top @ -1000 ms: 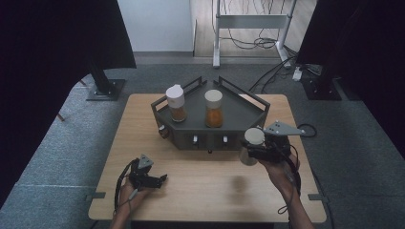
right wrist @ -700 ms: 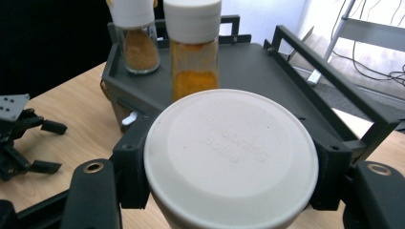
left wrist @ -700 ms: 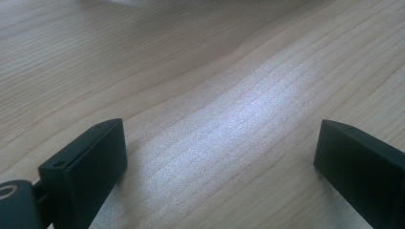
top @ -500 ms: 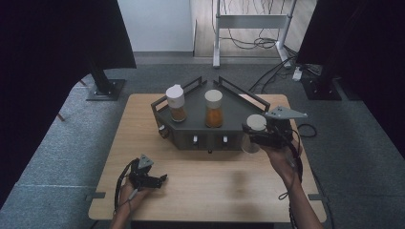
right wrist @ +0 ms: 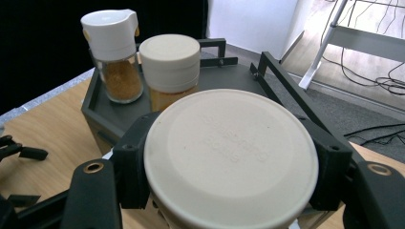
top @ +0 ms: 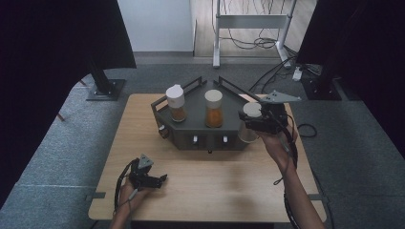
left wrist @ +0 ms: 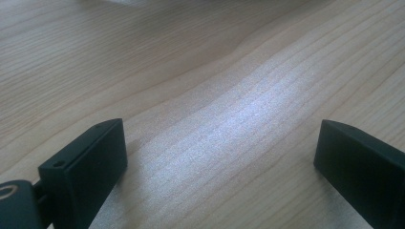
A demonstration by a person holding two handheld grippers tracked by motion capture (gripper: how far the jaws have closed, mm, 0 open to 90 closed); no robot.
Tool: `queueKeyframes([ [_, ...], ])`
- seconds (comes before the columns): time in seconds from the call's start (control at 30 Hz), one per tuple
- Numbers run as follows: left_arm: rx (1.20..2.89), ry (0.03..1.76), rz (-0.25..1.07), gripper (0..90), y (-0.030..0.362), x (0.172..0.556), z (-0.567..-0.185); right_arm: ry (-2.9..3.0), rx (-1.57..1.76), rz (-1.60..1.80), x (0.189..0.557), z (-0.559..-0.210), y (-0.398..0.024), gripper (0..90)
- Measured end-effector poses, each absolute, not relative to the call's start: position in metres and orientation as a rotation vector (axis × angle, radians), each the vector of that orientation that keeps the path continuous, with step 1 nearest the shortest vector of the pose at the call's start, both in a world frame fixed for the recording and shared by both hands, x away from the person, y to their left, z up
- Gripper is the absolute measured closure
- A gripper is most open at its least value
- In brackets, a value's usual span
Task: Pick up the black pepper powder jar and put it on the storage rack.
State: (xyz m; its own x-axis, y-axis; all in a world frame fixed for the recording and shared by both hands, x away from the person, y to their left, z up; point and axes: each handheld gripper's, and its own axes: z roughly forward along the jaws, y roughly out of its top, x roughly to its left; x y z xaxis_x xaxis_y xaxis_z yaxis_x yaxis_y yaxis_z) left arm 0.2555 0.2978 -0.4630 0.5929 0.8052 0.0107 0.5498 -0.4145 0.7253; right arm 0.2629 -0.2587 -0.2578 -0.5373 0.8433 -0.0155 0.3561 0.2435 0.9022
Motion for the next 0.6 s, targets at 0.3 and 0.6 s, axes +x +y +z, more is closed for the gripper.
queueKeyframes([
  [0.3,2.126,1.068,0.472,3.7,0.298,0.256,-0.463,1.996,1.098,1.238,0.283,-0.252,-0.250,32.9],
  [0.6,2.127,1.065,0.471,3.7,0.298,0.256,-0.463,1.991,1.117,1.210,0.303,-0.252,-0.242,32.9],
])
